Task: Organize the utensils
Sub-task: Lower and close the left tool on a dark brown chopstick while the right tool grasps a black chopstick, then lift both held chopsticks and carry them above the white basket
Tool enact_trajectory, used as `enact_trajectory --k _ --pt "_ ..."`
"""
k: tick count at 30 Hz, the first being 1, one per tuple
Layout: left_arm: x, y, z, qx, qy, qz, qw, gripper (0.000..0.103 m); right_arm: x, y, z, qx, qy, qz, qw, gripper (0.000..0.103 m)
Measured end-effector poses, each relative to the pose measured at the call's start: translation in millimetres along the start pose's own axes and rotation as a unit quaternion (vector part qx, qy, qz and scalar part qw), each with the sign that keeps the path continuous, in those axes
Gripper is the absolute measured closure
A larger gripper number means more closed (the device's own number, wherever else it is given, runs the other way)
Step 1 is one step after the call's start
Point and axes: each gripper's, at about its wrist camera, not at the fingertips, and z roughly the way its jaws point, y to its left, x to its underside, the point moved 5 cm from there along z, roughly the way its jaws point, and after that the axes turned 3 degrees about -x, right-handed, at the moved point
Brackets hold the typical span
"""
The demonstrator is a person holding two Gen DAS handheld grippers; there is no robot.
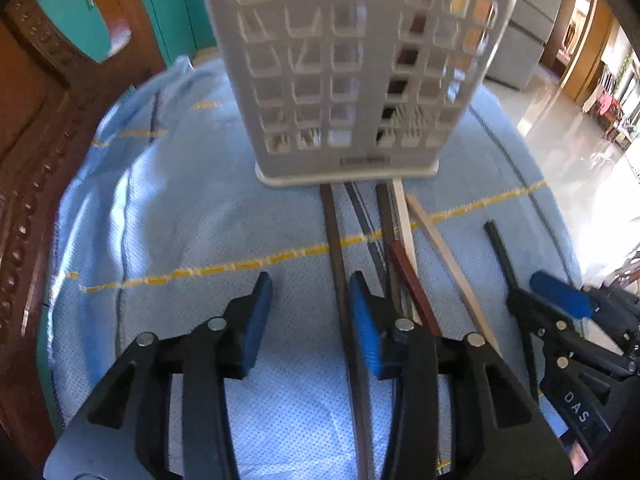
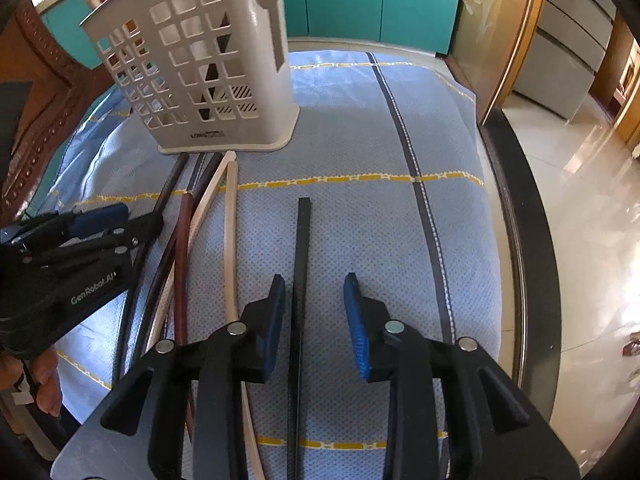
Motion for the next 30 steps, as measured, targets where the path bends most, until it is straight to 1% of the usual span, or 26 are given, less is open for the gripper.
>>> enact_trajectory --k 2,7,12,16,19,20,23,24,25,26,27,28,29,30 --pt "1 -1 -2 -0.006 -0.009 0.003 0.9999 0.061 -1 1 0 0.006 -0.001 -0.005 1.000 0.071" --pt "8 -1 -5 0.000 -0.007 -0.004 1.0000 0.061 -2 2 2 0.020 -0.007 -0.017 1.000 0.071" --pt "13 -2 -11 -0.004 -0.006 -0.002 1.0000 0.060 -4 1 4 0.030 -0.015 -0.018 0.999 0.068" --pt "11 1 -9 -0.006 -0.006 -0.001 1.0000 0.060 -5 3 5 0.033 -0.016 -0.018 0.999 0.068" --pt "8 2 -6 -0.007 -0.007 0.000 1.0000 0.060 -5 1 5 0.026 -0.014 -0.011 1.000 0.068" --pt "8 2 -6 -0.007 -0.007 0.000 1.0000 0.060 -6 0 5 0.024 -0.013 -0.009 1.000 0.069" --pt "6 2 -5 -0.006 -0.006 -0.001 1.0000 0.060 -6 0 4 0.017 -0.013 -0.005 1.000 0.086" --pt "6 1 -4 -0.006 -0.006 -0.001 1.0000 0.060 -6 0 4 0.013 -0.013 -0.003 1.000 0.089" --pt "6 2 -4 -0.004 -0.005 -0.002 1.0000 0.064 -7 -1 4 0.010 -0.012 -0.002 1.000 0.094" --pt "6 1 -3 0.001 -0.005 0.000 1.0000 0.066 -7 -1 4 0.007 -0.012 0.000 1.000 0.095" --pt "5 1 -3 0.003 -0.005 0.002 1.0000 0.071 -8 -1 4 0.005 -0.012 0.001 1.000 0.095" --pt "5 -1 -4 0.005 -0.005 0.004 1.0000 0.080 -8 -1 4 0.002 -0.013 0.003 1.000 0.095" --pt "6 -3 -5 0.008 -0.005 0.006 0.9999 0.084 -9 -2 4 -0.002 -0.013 0.006 1.000 0.096" --pt "6 -5 -5 0.009 -0.006 0.008 0.9999 0.093 -9 -2 4 -0.008 -0.013 0.009 1.000 0.096"
